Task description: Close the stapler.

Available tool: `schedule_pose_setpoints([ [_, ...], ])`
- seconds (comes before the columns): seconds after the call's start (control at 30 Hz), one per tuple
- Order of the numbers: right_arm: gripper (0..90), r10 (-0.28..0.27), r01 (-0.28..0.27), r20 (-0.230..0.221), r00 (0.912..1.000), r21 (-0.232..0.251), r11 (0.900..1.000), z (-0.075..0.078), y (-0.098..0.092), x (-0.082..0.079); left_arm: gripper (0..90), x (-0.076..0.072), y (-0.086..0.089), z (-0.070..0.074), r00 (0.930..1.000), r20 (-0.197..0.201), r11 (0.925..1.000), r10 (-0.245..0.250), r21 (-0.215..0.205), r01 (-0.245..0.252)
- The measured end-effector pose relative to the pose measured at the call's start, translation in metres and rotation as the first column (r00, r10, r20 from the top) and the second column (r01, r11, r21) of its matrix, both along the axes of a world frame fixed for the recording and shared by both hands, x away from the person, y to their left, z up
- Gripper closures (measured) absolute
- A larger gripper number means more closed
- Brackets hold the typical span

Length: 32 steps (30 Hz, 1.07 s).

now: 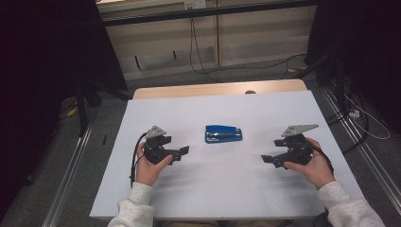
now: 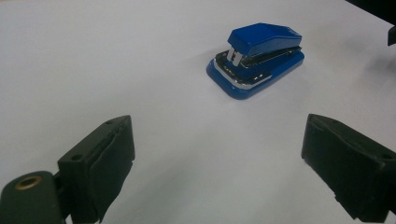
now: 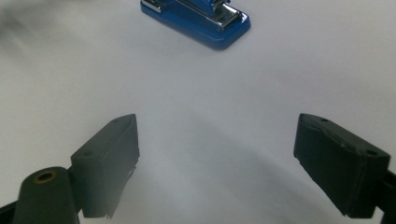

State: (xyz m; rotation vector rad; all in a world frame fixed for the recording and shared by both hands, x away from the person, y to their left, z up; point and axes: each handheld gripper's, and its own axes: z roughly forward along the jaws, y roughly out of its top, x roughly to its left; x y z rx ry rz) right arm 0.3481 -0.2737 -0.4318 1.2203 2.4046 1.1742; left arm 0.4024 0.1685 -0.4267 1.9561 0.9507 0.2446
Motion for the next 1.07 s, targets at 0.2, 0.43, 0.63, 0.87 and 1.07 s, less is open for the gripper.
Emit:
schedule_pose_setpoints([
  [0.2,12.9,0.016,-0.016,-0.001,0.9999,-0.015,1.0,-0.001,0.002,-0.009,9.6,-0.007,0.011,0.0,0.9999,0.002,0.9999,0.015,-0.009,-0.015],
  [0.43,12.8,0.03,-0.03,-0.008,0.9995,-0.021,0.999,-0.001,0.001,-0.019,9.1,-0.016,0.023,0.002,0.9997,0.013,0.9998,0.019,-0.002,-0.019],
  [0.63,12.6,0.028,-0.028,-0.006,0.9996,-0.029,0.999,0.0,-0.002,-0.027,9.1,-0.025,0.035,0.003,0.9996,0.018,0.9998,0.022,-0.002,-0.022],
  [0.87,12.6,0.015,-0.015,-0.005,0.9999,-0.031,0.999,0.001,-0.008,-0.036,9.0,-0.034,0.047,0.004,0.9991,0.027,0.9994,0.034,-0.009,-0.034],
  [1.07,12.6,0.007,-0.007,-0.009,0.9999,-0.028,1.0,0.001,-0.012,-0.04,9.0,-0.04,0.058,0.004,0.9983,0.032,0.9987,0.049,-0.015,-0.049],
])
